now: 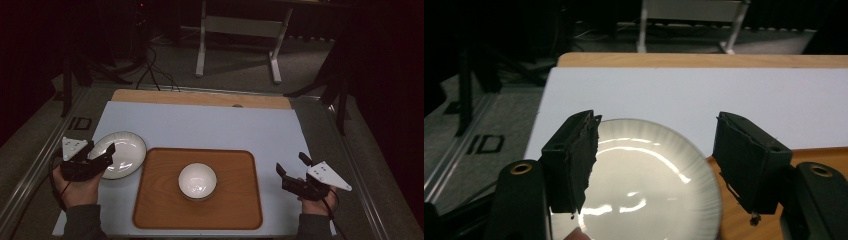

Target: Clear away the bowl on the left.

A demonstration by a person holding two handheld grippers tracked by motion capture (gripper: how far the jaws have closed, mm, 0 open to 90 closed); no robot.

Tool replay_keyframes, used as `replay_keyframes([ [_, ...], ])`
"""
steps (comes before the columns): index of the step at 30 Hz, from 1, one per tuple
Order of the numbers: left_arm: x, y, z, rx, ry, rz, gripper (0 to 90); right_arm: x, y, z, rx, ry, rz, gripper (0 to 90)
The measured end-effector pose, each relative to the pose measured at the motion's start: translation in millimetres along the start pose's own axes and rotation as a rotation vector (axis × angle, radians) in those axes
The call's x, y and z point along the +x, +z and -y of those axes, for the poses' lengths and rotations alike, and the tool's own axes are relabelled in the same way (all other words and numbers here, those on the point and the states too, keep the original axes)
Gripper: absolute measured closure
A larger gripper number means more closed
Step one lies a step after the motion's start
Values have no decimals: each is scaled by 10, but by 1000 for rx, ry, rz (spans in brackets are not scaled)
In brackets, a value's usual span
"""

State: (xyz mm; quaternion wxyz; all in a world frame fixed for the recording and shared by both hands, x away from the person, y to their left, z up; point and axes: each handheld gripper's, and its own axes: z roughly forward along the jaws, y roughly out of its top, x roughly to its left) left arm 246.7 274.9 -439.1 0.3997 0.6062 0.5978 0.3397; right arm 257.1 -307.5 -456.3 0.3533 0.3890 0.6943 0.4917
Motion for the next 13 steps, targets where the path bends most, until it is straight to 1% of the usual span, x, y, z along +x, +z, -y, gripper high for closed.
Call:
replay_keyframes([
  [3, 37, 29, 38, 9, 4, -27, 304, -6, 1, 1, -1, 3, 0, 144],
  [4, 37, 29, 38, 9, 4, -27, 291, -6, 1, 1, -1, 3, 0, 144],
  [5, 44, 43, 55, 13, 12, -44, 291, -9, 0, 2, -1, 4, 2, 144],
  [9, 70, 69, 83, 23, 1, -59, 245, -13, 2, 6, 1, 7, 7, 144],
  [10, 80, 74, 92, 27, -2, -72, 245, -15, 3, 8, 2, 7, 8, 144],
  [11, 85, 75, 96, 28, -2, -74, 226, -18, 6, 11, 3, 6, 9, 144],
  [13, 94, 81, 108, 26, -9, -78, 221, -20, 13, 14, 3, 6, 10, 144],
])
